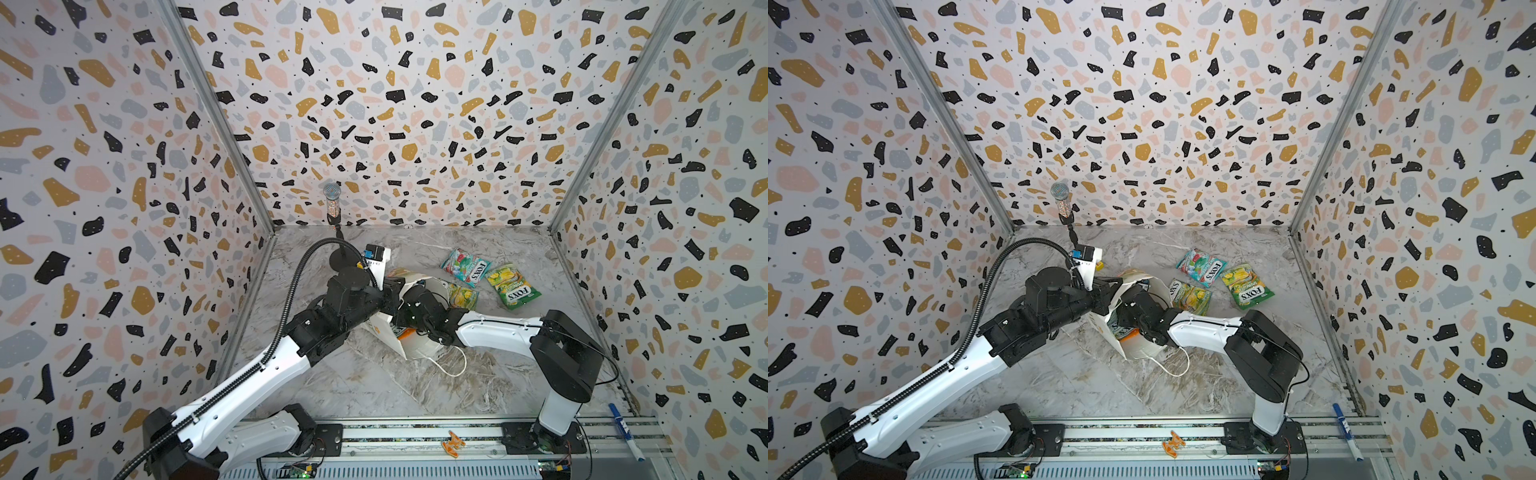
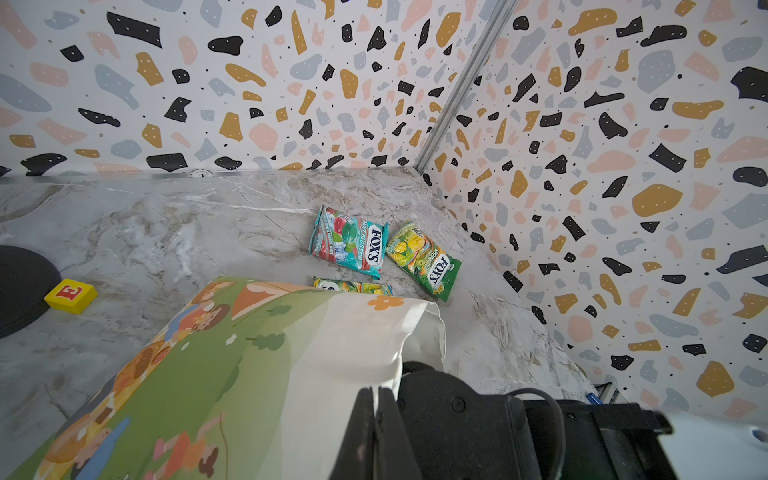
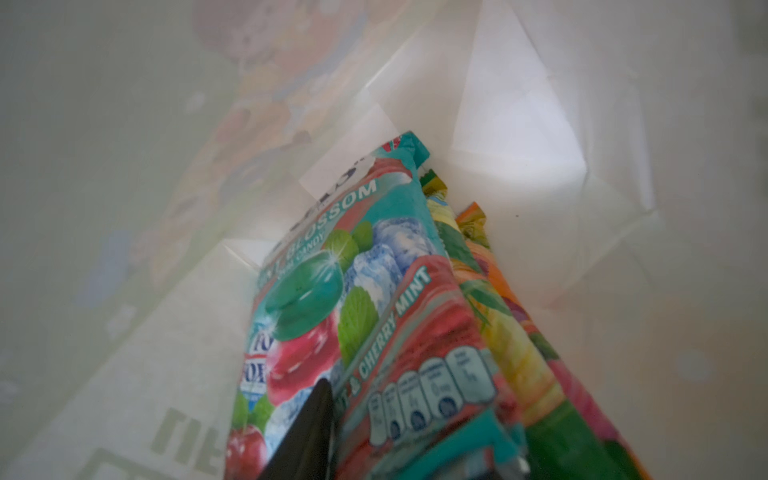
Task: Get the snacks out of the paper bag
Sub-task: 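Pull the teal mint packet out of the bag with the right gripper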
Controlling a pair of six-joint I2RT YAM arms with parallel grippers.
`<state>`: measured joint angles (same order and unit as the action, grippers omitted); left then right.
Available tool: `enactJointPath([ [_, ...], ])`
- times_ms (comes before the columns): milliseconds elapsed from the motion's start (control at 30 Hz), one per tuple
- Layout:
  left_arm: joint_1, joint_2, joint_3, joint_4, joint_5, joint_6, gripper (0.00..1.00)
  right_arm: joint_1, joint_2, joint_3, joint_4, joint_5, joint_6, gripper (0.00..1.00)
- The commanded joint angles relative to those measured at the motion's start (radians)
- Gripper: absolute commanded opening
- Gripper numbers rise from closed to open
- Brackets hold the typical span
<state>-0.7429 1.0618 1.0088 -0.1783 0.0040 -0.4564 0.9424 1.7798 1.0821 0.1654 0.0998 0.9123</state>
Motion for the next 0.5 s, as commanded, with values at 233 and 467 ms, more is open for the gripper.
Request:
enactJointPath([
  [233,-0.004,-0.024,0.010,0.015,-0.100,0.014,0.00,-0.001,-0.096,-0.065,0.101,-0.068,-0.079,0.00],
  [467,-0.003,-0.025,0.007,0.007,-0.171,0.001,0.00,-0.001,-0.211,-0.114,0.074,-0.136,-0.174,0.00],
])
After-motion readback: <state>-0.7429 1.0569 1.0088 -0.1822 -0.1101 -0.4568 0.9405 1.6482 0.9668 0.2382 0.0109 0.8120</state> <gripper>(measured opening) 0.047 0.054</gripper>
